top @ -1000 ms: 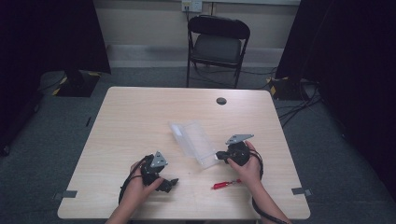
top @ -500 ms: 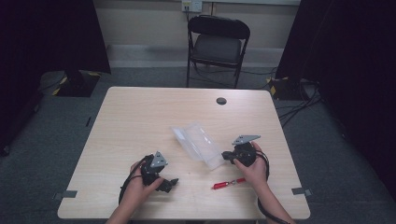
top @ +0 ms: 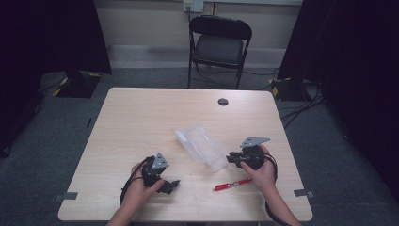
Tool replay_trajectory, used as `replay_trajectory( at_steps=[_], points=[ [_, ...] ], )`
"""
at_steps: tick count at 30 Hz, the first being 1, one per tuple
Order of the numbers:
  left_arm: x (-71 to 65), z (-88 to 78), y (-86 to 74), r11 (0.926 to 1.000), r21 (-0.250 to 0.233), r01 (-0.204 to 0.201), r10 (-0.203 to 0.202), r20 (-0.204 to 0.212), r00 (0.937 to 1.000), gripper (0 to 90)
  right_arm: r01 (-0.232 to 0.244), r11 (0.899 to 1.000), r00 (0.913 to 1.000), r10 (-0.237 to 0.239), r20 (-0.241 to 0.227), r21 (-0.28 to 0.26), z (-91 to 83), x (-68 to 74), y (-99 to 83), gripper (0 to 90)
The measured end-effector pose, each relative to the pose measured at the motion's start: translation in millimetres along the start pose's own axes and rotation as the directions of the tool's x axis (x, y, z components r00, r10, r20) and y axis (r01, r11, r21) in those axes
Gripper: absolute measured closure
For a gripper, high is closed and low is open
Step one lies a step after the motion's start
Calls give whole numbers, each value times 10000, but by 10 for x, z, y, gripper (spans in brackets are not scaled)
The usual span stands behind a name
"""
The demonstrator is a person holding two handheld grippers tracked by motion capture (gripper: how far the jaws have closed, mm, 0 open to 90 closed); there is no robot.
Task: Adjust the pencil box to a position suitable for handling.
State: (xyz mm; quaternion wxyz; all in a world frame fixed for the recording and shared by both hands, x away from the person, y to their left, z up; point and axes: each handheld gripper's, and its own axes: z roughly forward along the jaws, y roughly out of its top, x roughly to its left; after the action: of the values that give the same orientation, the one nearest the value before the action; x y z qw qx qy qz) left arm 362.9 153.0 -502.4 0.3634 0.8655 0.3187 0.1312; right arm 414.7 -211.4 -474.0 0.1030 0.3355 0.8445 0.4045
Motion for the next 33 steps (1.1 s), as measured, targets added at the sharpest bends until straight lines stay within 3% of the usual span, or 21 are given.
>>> replay_trajectory(
  at_steps=[4, 8, 14, 25, 33],
  points=[
    [-1, 0, 0, 10000, -1, 9, -9, -4, 10000, 0, 86, 9998, 9997, -89, -206, -187, -105, 6, -77, 686],
    [0, 0, 0, 10000, 1, -1, 1, -1, 10000, 0, -147, 9989, 9991, 129, -407, -436, -277, 12, -233, 656],
    [0, 0, 0, 10000, 0, -4, 4, -2, 10000, 0, -83, 9988, 9985, 57, -546, -476, -402, 76, -392, 592],
    [-3, 0, 0, 10000, 1, 23, -23, -15, 10000, 0, 53, 9996, 9977, -70, -672, -264, -416, 139, -554, 423],
    [-3, 7, 2, 10000, -31, 31, -31, 23, 10000, 0, 520, 9986, 9972, -520, -538, -20, -430, 159, -637, 324]
  ],
)
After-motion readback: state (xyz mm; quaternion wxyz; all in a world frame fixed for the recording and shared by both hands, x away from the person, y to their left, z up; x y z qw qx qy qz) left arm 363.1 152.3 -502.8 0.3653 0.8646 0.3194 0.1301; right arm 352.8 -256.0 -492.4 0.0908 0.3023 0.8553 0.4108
